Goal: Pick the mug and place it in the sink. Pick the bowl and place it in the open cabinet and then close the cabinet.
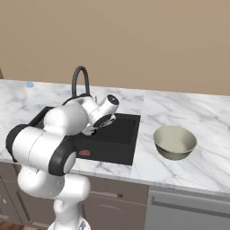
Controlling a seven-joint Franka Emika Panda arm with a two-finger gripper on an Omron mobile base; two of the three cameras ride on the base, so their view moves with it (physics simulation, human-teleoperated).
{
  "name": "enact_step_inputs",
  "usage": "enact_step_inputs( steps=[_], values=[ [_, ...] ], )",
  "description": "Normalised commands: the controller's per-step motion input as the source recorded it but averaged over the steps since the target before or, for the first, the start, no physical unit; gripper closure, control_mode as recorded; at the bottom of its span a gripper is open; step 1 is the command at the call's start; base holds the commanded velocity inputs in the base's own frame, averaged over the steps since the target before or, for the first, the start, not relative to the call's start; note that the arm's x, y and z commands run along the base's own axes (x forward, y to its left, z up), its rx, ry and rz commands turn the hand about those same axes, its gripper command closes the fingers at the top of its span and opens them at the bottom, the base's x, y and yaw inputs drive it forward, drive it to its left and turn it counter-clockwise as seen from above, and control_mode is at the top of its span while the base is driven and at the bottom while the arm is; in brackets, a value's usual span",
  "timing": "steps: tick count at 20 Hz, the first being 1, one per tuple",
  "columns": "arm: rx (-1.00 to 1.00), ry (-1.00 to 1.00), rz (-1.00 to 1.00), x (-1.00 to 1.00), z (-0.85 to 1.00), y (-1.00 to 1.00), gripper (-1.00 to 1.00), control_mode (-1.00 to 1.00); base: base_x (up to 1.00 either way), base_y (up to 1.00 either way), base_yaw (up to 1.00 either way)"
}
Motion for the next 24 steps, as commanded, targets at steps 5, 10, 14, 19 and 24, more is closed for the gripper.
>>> enact_step_inputs(
  steps=[5,10,14,19,24],
  values=[
    [-0.01,0.01,-0.03,0.27,-0.13,0.00,1.00,-1.00,0.00,0.00,0.00],
    [-0.01,0.00,-0.01,0.02,-0.31,0.00,1.00,-1.00,0.00,0.00,0.00],
    [-0.01,0.00,0.00,0.00,-0.33,0.00,1.00,-1.00,0.00,0.00,0.00],
    [-0.02,0.00,0.00,0.03,-0.27,0.00,1.00,-1.00,0.00,0.00,0.00],
    [-0.03,0.00,0.00,0.00,-0.23,0.00,1.00,-1.00,0.00,0.00,0.00]
  ],
)
